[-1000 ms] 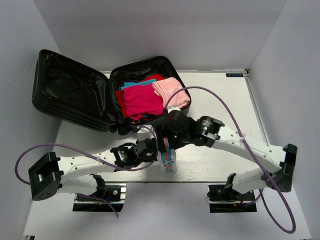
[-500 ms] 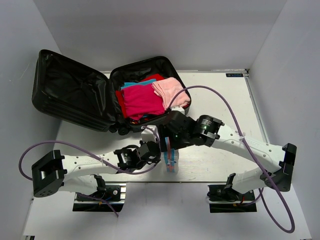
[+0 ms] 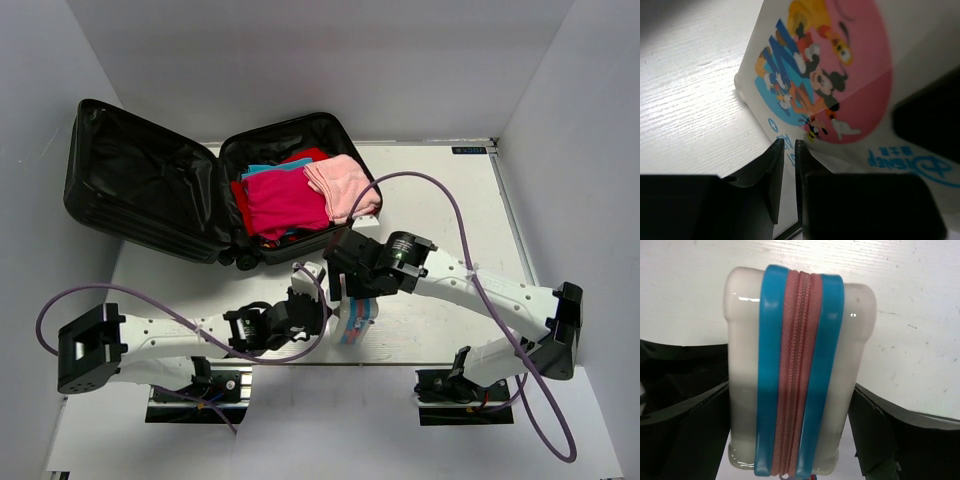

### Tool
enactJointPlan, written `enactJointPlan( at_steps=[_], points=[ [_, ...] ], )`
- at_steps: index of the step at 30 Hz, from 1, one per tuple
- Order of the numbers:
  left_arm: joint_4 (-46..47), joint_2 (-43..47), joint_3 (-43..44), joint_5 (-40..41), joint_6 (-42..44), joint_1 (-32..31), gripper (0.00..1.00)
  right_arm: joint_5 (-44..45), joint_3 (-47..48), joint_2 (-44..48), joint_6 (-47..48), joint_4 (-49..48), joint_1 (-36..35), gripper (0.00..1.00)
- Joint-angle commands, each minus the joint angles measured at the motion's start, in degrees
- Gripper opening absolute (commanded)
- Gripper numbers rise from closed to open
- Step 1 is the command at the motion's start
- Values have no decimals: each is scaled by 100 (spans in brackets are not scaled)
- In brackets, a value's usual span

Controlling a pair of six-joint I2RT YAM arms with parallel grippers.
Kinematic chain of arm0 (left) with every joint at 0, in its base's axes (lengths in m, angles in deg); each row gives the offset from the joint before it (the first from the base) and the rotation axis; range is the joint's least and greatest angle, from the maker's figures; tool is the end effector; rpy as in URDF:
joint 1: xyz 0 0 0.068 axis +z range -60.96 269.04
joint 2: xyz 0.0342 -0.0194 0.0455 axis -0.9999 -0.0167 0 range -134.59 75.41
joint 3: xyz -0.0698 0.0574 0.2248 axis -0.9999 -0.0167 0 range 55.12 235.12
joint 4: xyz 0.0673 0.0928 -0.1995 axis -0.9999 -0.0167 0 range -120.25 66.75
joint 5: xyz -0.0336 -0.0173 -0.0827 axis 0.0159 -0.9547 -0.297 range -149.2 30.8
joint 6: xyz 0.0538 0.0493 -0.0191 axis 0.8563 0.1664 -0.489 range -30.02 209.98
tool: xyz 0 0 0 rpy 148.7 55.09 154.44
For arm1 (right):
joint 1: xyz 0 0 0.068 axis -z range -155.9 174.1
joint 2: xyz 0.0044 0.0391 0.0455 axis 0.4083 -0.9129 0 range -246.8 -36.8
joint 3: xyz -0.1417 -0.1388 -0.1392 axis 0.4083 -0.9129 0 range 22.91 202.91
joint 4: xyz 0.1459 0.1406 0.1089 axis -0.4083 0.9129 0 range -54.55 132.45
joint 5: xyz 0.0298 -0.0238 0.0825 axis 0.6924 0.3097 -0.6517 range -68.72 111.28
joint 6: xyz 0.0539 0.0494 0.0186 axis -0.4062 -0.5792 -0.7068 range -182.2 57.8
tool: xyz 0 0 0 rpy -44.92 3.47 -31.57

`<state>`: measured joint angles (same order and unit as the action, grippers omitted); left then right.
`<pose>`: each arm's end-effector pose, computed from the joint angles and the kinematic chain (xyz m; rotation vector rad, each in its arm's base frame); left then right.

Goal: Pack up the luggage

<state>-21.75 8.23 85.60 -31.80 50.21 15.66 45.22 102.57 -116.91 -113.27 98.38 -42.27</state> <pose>0.0971 -0.2232 0.1743 0.3634 2.1469 -0.6446 0.1243 0.2194 0.2825 -0.2118 2.5348 0.2338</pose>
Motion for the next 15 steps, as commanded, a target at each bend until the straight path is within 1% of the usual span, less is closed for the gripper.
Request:
enactJointPlan(
  at_steps=[1,3,4,5,6,7,9,10,12,15],
  points=[
    [141,275,-68,-33,355,-62,25,-108,-143,-74,-114,149,27,88],
    [61,389,-77,37,321,-36,25,-153,-240,-153,-35,105,36,77],
    [61,451,-147,55,286,-62,25,-205,-249,-188,-9,87,36,57],
    [53,486,-174,99,251,-36,25,-215,-240,-232,9,96,54,48],
    [52,573,-217,116,242,-36,25,-189,-223,-250,27,113,45,33],
    [-69,661,-235,186,215,-36,25,-154,-196,-294,35,131,54,23],
    [-132,837,-253,283,163,-62,25,-145,-153,-303,114,148,71,4],
    [-463,890,-262,484,154,-53,25,-101,-39,-285,132,183,89,0],
    [-939,1154,-139,652,84,-53,25,-4,189,-259,342,228,124,0],
    [-2123,1452,124,1266,83,-53,27,609,690,-49,597,395,150,0]
  ],
)
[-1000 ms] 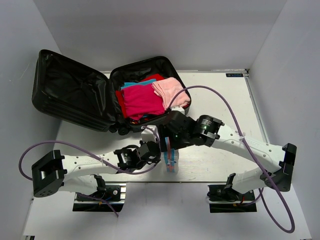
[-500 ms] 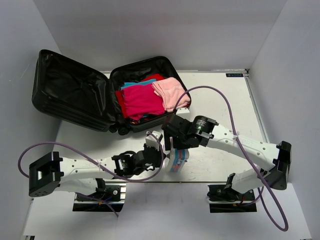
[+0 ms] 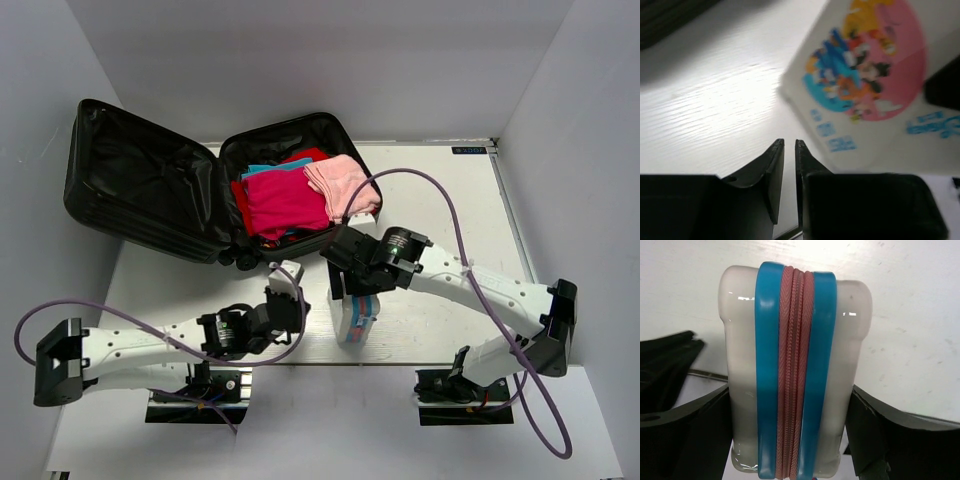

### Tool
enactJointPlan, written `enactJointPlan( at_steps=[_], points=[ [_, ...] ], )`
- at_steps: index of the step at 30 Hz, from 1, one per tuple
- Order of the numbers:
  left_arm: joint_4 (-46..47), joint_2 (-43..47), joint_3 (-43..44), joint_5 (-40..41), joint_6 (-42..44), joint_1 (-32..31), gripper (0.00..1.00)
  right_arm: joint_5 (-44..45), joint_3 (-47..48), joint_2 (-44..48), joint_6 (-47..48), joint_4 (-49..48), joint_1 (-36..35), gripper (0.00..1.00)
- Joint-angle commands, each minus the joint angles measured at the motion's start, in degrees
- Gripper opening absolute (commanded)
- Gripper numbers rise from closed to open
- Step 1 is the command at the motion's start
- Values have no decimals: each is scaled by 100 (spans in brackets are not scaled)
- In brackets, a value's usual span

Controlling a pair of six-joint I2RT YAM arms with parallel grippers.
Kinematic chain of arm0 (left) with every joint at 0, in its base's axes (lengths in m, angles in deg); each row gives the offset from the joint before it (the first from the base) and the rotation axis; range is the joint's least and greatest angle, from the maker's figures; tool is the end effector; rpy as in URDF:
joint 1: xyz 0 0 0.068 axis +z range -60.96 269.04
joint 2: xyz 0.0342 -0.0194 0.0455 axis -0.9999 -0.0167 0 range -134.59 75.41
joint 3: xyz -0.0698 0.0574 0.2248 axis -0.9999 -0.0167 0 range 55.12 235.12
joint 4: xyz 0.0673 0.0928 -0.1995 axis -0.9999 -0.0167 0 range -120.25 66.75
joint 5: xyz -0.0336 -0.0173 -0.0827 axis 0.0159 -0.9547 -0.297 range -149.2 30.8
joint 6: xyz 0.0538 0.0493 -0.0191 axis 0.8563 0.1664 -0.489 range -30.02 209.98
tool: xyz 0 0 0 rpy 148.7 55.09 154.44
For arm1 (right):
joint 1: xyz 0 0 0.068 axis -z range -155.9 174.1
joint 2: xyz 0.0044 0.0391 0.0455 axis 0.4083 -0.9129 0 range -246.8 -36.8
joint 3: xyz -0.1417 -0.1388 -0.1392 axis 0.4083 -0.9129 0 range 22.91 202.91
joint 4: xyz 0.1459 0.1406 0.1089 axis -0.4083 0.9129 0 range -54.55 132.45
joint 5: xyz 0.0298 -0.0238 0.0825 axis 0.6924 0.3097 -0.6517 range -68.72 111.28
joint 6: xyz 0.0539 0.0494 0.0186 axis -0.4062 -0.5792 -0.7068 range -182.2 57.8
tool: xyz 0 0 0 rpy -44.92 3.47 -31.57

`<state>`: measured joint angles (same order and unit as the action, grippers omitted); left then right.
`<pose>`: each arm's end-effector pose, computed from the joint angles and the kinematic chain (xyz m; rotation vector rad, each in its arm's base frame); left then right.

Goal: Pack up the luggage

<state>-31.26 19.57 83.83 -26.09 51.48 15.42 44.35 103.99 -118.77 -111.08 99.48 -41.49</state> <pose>0.0922 -0.1907 0.1895 0.3245 2.0975 -0.5552 0.1285 0.2225 0.2802 -0.2574 2.5552 0.1962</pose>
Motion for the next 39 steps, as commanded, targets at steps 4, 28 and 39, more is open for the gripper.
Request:
enactJointPlan(
  at_steps=[4,28,39],
  points=[
    [-2133,688,627,1329,-184,-29,28,989,865,655,880,-179,133,0],
    [-5430,1224,1304,1067,-1248,1086,32,68,4504,-2065,3939,-4740,1662,0],
    [-3657,784,830,-1118,43,3273,35,-2793,5516,-4430,1931,-7164,3402,0]
  ],
)
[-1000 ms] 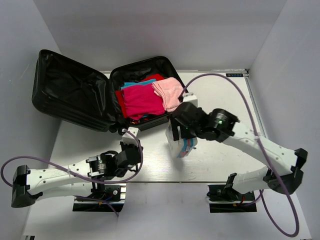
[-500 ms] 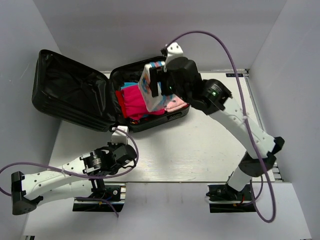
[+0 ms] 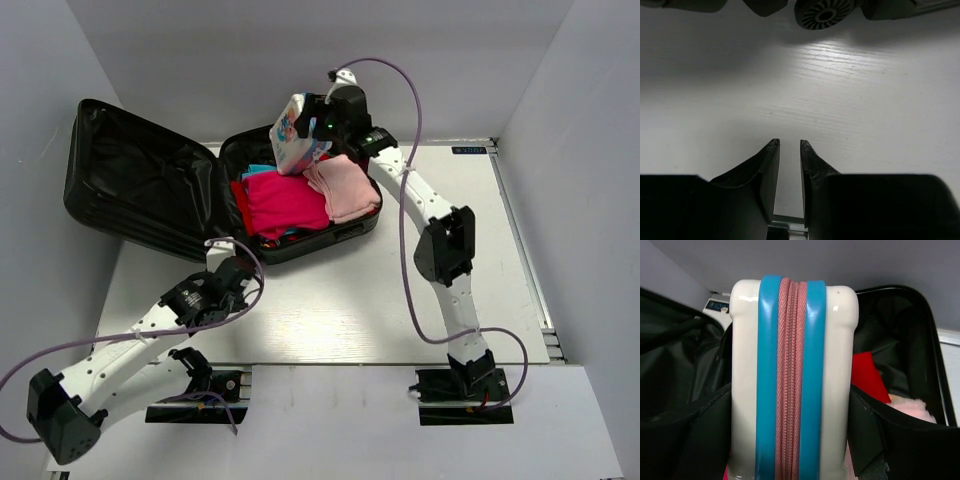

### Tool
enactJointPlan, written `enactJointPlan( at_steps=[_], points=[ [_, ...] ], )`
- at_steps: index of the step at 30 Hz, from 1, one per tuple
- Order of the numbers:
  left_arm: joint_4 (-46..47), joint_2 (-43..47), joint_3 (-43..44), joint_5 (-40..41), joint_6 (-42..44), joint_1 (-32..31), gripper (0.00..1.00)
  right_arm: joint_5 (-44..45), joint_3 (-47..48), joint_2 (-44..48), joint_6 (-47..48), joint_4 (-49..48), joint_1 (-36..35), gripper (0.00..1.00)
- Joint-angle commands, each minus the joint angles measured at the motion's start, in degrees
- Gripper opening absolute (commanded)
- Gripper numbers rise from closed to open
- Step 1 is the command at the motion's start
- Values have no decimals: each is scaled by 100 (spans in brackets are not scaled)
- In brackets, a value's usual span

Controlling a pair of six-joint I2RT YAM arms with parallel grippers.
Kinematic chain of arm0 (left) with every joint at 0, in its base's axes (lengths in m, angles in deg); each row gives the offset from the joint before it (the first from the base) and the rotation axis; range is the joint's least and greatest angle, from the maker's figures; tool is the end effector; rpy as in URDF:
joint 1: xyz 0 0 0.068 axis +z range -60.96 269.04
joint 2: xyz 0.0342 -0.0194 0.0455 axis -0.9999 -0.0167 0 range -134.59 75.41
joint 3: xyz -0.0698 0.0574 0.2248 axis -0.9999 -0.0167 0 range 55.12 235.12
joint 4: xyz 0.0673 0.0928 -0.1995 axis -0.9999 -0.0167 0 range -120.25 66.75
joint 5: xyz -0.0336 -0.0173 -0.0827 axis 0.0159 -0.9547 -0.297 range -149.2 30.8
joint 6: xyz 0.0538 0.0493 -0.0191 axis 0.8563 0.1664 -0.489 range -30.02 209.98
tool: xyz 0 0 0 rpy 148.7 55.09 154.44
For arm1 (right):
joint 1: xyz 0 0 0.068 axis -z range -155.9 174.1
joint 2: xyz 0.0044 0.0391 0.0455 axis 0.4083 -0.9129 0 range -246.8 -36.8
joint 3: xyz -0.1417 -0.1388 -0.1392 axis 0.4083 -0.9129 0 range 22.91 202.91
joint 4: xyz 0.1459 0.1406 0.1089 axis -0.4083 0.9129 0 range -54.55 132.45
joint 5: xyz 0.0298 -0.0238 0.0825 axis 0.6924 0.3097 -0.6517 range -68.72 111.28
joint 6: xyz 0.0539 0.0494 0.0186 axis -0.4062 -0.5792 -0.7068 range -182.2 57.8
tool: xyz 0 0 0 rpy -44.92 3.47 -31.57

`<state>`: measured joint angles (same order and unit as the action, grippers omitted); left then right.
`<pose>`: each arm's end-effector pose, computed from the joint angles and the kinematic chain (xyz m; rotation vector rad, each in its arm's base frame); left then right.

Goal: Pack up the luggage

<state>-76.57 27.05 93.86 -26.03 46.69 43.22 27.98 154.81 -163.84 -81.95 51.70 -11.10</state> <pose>0.1237 -0.0774 0.1976 -0.1192 2.4117 0.1044 0.4127 0.2819 0.3495 -0.1567 1.7996 0.5876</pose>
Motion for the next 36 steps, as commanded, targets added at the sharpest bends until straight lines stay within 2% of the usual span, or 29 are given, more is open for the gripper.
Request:
enactJointPlan(
  at_steps=[1,2,3,5,7,11,14,18,21,22,25,27,29,32,34,36],
  points=[
    [1015,28,-287,-1450,601,687,35,-1284,407,-56,-1161,-2572,556,0],
    [1373,63,-393,-1654,750,758,35,-1442,442,-527,-1320,-3070,619,0],
    [1481,72,-489,-1734,786,846,35,-1713,512,-715,-2035,-3162,733,0],
    [1753,90,-560,-1963,865,987,35,-1987,925,-1406,-2601,-3503,848,0],
    [1833,37,-622,-2208,936,1154,35,-2172,917,-1586,-2911,-3637,875,0],
    [1904,-173,-579,-2454,1050,1330,35,-2296,592,-1736,-2999,-3621,857,0],
    [1974,-314,-526,-2709,1103,1514,35,-2366,827,-1973,-3114,-3392,874,0],
    [2255,-446,-587,-3061,1235,1603,39,-2882,917,-2499,-3474,-3469,892,0],
    [2230,-569,-534,-3167,1288,1647,41,-3427,935,-2624,-3255,-3401,875,1],
    [2186,-596,-491,-3167,1296,1699,44,-3638,908,-2606,-3211,-3374,848,9],
    [2159,-631,-412,-3150,1296,1752,50,-3694,566,-2370,-2824,-3251,874,90],
    [2159,-605,-394,-3002,1236,1761,58,-3414,356,-2290,-2675,-3216,936,90],
    [2115,-534,-341,-2930,1156,1752,72,-3184,398,-2149,-2185,-3015,997,90],
    [1861,-508,-166,-2693,1060,1761,92,-2246,434,-1869,-1272,-2487,998,90],
    [1703,-482,-43,-2492,1007,1761,99,-1542,259,-1614,-716,-2407,1006,90],
    [1413,-447,124,-2342,875,1761,100,-1321,196,-1482,-435,-2346,1033,90]
  ],
)
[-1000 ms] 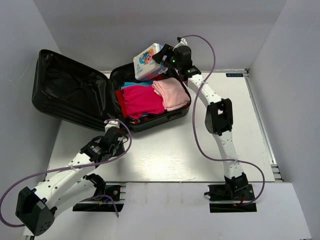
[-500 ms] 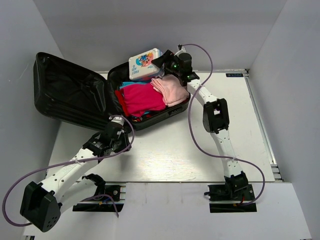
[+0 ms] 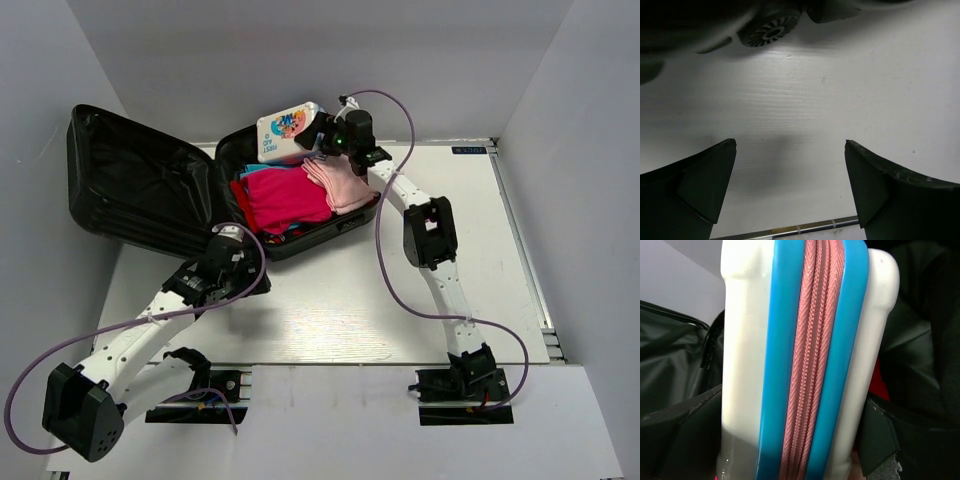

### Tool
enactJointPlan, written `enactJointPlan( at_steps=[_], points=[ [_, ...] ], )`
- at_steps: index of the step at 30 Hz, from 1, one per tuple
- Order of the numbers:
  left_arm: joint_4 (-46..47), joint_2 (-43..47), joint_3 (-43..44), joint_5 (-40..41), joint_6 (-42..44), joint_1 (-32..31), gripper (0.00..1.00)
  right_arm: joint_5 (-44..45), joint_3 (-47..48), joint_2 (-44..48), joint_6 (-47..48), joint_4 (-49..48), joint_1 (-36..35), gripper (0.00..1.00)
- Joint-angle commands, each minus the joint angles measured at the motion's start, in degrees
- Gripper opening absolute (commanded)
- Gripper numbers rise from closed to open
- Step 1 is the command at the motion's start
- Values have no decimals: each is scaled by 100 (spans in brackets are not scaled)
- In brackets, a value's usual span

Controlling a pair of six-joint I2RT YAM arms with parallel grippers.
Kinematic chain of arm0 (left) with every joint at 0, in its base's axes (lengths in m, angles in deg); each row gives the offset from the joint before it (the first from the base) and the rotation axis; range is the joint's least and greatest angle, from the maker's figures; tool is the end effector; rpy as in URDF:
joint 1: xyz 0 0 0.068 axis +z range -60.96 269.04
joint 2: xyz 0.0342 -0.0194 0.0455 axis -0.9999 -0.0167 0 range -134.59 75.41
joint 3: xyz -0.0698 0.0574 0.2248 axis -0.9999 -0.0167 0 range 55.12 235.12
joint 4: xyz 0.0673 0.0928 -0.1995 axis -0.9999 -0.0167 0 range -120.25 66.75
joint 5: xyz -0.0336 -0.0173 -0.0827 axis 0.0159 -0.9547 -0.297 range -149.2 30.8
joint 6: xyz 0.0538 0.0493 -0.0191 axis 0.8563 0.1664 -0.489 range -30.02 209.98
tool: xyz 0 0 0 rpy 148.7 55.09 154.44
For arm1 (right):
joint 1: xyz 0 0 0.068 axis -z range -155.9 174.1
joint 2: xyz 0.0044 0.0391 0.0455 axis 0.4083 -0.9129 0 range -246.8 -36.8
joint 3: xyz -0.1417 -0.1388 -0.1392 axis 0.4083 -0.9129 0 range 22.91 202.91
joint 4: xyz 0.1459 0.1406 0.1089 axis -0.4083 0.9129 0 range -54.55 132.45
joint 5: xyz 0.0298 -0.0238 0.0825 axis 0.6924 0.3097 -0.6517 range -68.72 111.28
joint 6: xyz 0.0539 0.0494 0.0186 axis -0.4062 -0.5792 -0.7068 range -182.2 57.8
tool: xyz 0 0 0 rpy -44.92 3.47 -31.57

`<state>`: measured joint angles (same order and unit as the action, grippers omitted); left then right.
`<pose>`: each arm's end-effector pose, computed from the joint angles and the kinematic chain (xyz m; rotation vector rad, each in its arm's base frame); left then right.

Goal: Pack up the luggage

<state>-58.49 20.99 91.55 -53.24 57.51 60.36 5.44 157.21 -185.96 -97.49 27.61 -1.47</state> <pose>0.1666 -0.0837 0.1843 -0.1267 2.5174 -0.3132 0.5095 0.2629 0.2199 -0.0674 1.7961 1.0129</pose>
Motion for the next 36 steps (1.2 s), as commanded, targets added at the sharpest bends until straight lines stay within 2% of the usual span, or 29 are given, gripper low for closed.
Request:
enactJointPlan(
  at_steps=[1,3,6,13,16,18,19,20,21,22,23,25,26,28,29,32,36],
  points=[
    [-500,142,504,563,-338,56,100,959,-70,774,1147,72,121,90],
    [-887,203,768,959,-532,-23,100,864,-106,967,1286,63,183,90],
    [-1309,308,1042,2055,-1076,-146,100,688,-80,1196,1497,-8,218,90],
    [-1477,414,1666,2858,-1508,-164,100,1276,-167,1741,2017,502,297,90],
    [-1415,239,1964,3183,-1570,-146,100,890,-124,1680,2017,661,499,90],
    [-1319,46,2131,3403,-1535,-76,100,320,-167,1619,1991,538,561,90],
    [-1292,-16,2175,3438,-1561,-6,100,48,-220,1618,2034,398,578,81],
    [-1309,-78,2228,3482,-1561,38,100,-720,-533,1592,1974,205,587,65],
    [-1283,-261,2272,3535,-1552,73,100,-911,-615,1522,1851,-484,614,32],
    [-1292,-315,2377,3596,-1604,196,100,-1069,-650,1461,1746,-700,614,23],
    [-1292,-403,2395,3666,-1613,258,100,-1671,-607,1260,1484,-1085,622,19],
    [-1179,-491,2422,3624,-1614,503,100,-1957,-81,725,1184,-1735,605,4],
    [-1186,-526,2431,3562,-1622,557,100,-1985,60,609,704,-1939,622,0],
    [-1003,-553,2396,3474,-1570,654,100,-2002,298,267,410,-2560,631,0],
    [-941,-562,2352,3465,-1535,689,100,-2142,377,204,400,-2574,614,0],
    [-1150,-632,2378,3474,-1683,812,100,-2450,28,300,523,-3320,553,0],
    [-1143,-588,2282,3474,-1728,882,100,-2364,-18,292,1339,-3224,368,0]
  ],
)
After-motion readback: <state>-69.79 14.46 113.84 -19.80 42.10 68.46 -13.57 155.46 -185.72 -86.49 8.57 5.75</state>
